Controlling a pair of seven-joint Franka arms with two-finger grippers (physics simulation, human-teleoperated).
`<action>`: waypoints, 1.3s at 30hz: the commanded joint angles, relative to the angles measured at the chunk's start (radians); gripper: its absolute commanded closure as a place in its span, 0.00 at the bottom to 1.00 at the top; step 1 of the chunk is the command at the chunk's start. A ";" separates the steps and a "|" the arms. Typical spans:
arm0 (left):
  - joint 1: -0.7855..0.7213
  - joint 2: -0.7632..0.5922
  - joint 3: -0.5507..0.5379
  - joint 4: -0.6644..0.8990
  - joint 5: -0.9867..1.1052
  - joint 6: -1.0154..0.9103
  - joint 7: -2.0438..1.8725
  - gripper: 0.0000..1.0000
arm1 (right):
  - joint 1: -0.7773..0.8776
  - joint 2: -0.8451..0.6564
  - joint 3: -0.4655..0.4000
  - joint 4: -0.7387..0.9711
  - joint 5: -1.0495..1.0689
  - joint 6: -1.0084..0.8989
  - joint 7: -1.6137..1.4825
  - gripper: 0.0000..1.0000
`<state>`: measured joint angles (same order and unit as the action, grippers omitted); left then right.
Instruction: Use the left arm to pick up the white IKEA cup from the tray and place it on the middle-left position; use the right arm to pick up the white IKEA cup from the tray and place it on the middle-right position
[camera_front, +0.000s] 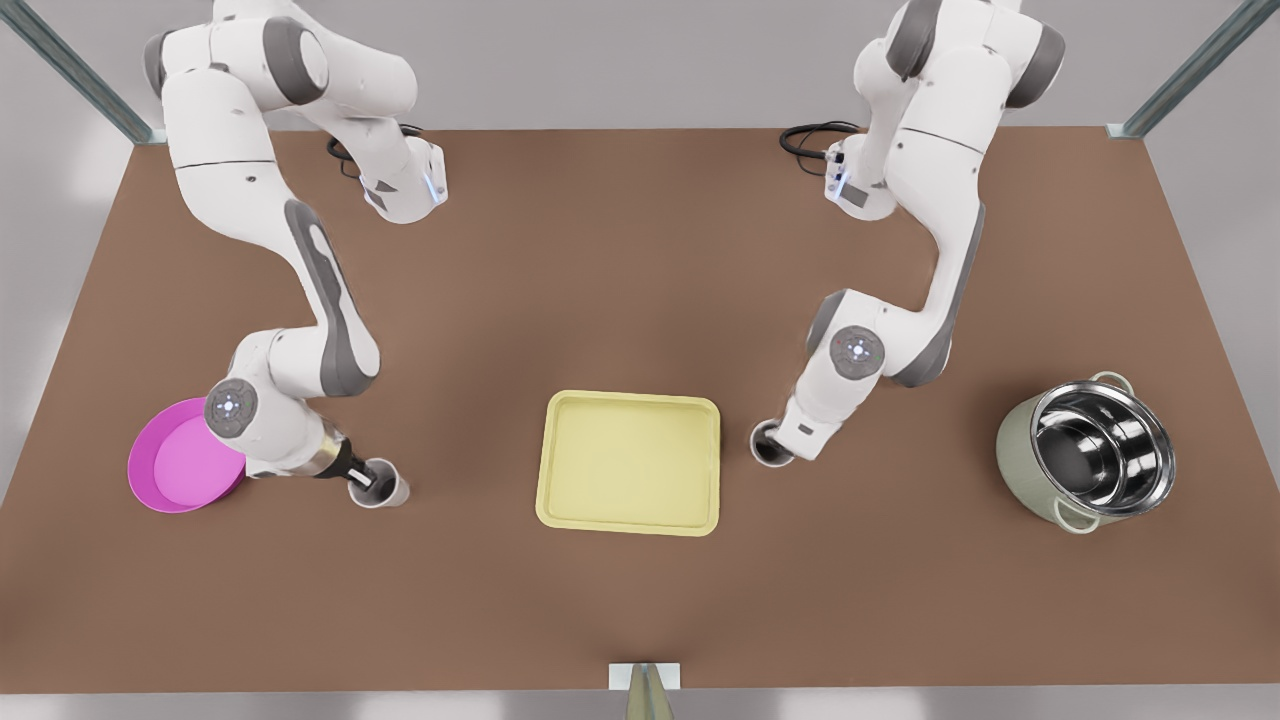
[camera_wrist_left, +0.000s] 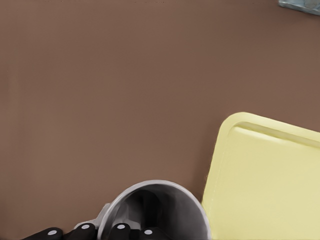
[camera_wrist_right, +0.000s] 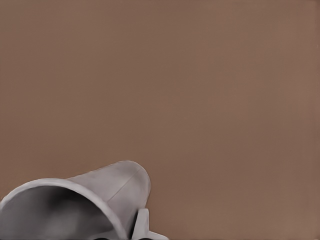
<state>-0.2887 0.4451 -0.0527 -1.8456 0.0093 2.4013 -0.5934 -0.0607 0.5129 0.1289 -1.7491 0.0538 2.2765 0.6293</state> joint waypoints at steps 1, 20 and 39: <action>0.100 -0.022 0.000 -0.034 -0.088 0.070 0.613 0.80 | -0.028 0.039 0.000 0.000 -0.026 0.018 -0.491 1.00; 0.237 0.012 -0.001 -0.227 -0.170 0.460 0.988 0.00 | -0.036 0.064 -0.002 0.000 -0.023 0.054 -0.493 0.00; 0.244 -0.285 0.096 0.301 -0.160 -0.919 0.581 0.00 | -0.048 -0.359 0.003 0.227 -0.092 -0.667 -0.638 0.00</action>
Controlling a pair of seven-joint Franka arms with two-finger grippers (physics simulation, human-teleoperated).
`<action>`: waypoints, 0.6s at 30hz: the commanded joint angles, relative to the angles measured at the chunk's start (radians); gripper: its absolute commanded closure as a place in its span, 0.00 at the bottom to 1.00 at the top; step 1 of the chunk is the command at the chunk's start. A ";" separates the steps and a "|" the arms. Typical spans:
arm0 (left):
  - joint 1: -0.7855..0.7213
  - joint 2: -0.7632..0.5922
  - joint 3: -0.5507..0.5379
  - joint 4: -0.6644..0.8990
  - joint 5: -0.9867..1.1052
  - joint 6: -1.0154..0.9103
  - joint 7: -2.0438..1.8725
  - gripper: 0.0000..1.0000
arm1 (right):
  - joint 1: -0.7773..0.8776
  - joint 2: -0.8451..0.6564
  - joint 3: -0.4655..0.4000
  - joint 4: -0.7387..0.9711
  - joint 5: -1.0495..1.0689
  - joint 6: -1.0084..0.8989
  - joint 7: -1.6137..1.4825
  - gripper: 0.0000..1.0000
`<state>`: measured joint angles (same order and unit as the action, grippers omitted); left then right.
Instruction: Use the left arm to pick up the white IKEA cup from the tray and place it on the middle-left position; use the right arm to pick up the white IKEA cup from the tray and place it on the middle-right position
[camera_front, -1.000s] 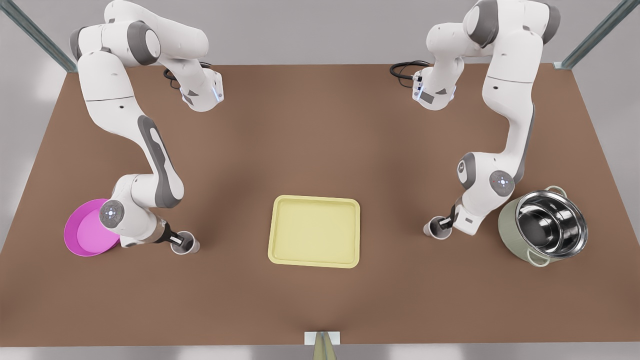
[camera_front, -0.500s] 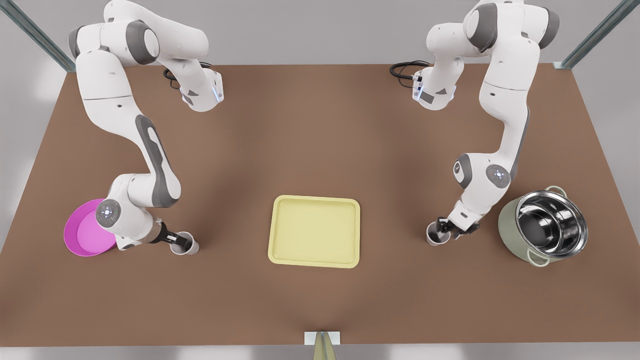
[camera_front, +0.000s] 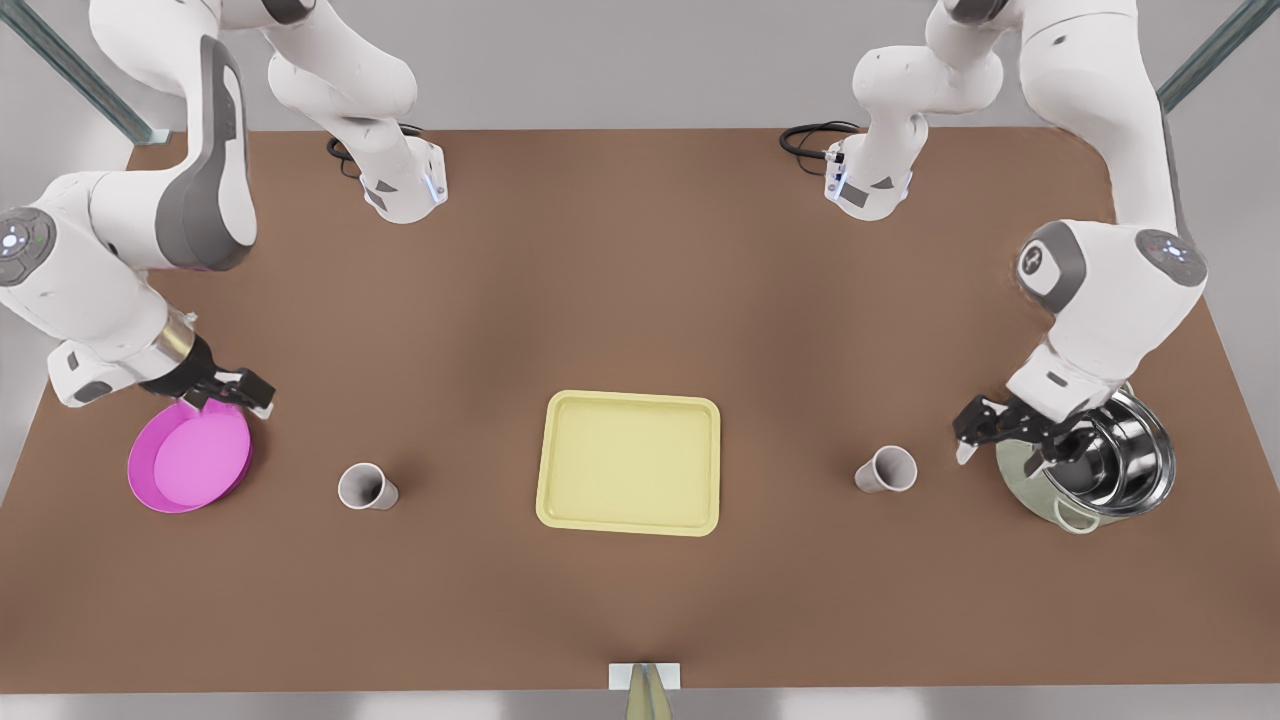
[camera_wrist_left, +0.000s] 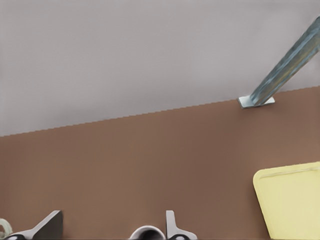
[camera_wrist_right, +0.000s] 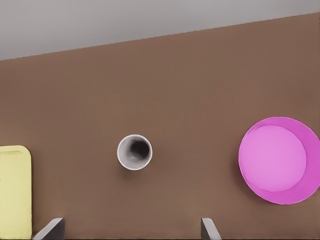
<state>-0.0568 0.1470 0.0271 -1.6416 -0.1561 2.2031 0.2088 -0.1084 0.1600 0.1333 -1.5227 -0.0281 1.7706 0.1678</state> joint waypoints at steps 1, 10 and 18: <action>0.011 -0.096 0.040 0.046 0.016 -0.701 -0.146 0.00 | -0.001 -0.007 -0.001 0.001 -0.009 -0.161 -0.177 0.00; -0.028 -0.089 0.016 0.042 0.092 -0.577 -0.230 0.00 | -0.002 -0.005 -0.001 -0.001 -0.007 -0.161 -0.175 0.00; -0.046 -0.003 0.014 0.104 0.092 -0.571 -0.221 0.00 | -0.002 -0.004 -0.001 -0.002 -0.006 -0.161 -0.174 0.00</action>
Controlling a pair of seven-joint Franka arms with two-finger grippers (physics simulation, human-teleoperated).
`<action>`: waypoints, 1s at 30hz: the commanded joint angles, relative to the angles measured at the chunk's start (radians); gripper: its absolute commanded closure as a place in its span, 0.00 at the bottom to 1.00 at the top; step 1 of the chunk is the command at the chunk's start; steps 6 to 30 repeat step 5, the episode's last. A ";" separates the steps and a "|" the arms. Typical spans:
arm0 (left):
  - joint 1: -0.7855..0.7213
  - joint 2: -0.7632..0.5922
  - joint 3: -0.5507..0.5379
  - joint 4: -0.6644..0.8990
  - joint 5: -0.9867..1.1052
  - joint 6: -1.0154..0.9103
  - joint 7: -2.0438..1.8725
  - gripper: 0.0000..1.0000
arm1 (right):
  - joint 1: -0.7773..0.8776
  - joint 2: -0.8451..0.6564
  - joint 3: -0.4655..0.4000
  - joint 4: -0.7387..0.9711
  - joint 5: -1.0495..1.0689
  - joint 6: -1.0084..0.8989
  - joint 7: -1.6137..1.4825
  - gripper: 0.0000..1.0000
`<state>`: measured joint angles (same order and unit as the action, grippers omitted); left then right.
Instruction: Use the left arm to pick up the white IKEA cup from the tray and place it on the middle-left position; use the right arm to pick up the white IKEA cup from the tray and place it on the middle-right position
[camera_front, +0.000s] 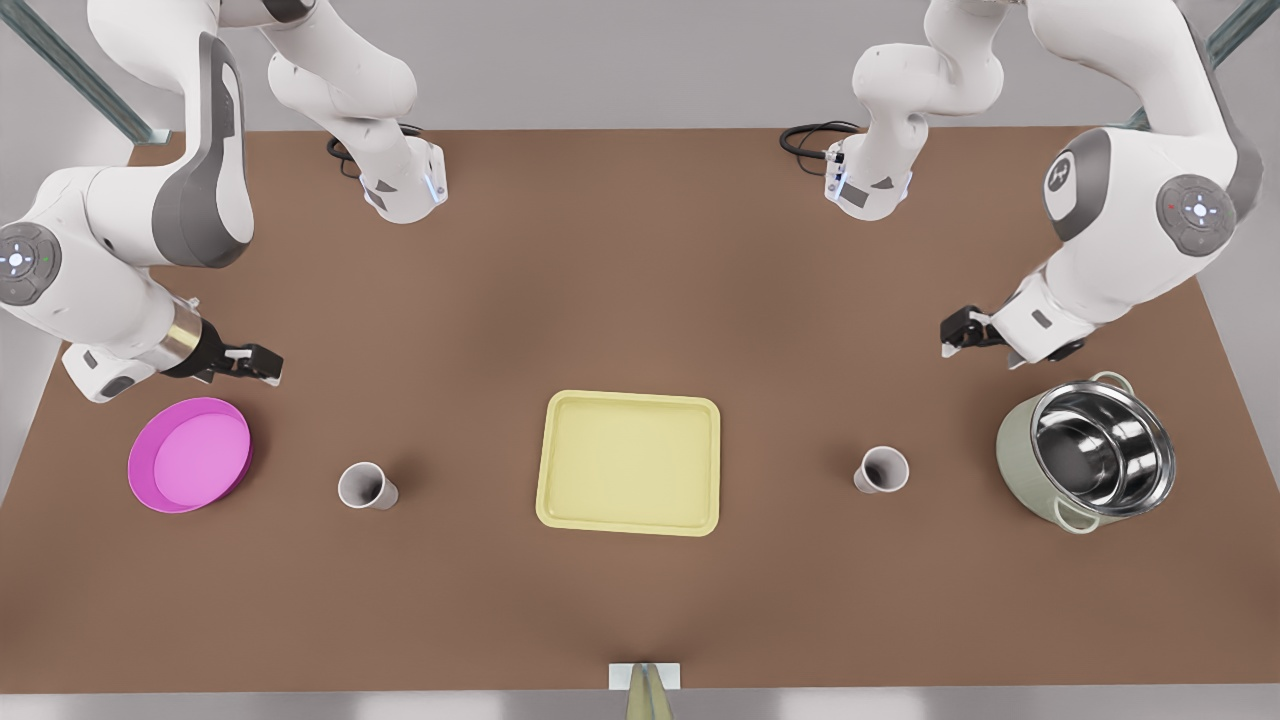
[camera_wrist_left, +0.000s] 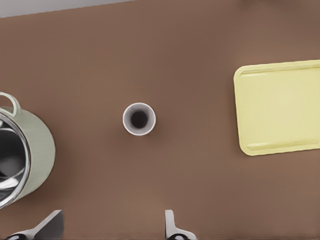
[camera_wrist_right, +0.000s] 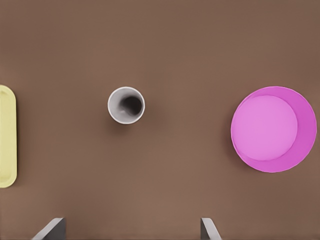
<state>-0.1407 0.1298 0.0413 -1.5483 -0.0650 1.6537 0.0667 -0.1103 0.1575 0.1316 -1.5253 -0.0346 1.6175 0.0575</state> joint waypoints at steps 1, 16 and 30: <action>0.021 0.082 0.002 0.073 0.002 -0.022 -0.079 0.00 | 0.000 -0.001 0.000 0.000 0.001 -0.008 -0.064 0.00; 0.023 0.083 0.002 0.068 0.001 -0.020 -0.082 0.00 | 0.000 -0.001 0.000 0.000 0.001 -0.008 -0.064 0.00; 0.023 0.083 0.002 0.068 0.001 -0.020 -0.082 0.00 | 0.000 -0.001 0.000 0.000 0.001 -0.008 -0.064 0.00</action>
